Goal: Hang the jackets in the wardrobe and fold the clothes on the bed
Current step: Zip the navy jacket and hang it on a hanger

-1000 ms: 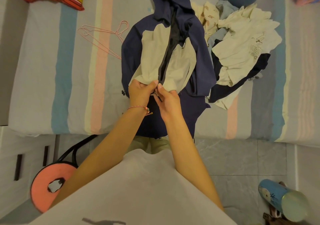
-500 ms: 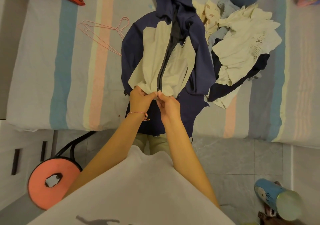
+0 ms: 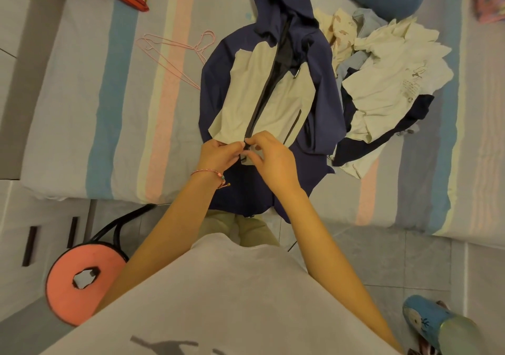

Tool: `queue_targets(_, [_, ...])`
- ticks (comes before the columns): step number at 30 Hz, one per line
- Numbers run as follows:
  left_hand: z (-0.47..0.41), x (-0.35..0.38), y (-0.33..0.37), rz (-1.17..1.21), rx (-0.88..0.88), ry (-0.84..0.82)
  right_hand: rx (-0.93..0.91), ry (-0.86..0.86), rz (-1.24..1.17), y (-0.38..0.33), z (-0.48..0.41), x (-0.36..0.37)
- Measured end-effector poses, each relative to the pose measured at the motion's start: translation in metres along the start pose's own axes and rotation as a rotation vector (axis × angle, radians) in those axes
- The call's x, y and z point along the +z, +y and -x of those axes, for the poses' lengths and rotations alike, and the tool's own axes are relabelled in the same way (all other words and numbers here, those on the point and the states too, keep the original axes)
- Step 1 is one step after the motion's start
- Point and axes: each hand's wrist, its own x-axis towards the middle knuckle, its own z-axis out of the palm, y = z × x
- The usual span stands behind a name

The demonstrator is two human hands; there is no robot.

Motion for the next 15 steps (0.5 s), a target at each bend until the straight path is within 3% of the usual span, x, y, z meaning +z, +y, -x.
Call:
queue_targets(4, [-0.002,-0.007,-0.003,-0.088,0.003,0.008,0.119,-0.042,-0.153,0.004,-0.007,0.002])
queue_targets(7, [-0.001,-0.010,0.001,-0.319,0.080,0.010,0.180,-0.083,-0.159,0.006,-0.010,0.001])
queue_targets(12, [0.004,-0.012,0.024,-0.441,0.205,0.004,0.093,-0.039,-0.139,-0.001,-0.022,0.002])
queue_targets(15, [0.008,-0.017,0.033,-0.469,0.192,0.015,-0.035,-0.148,-0.098,-0.005,-0.032,-0.003])
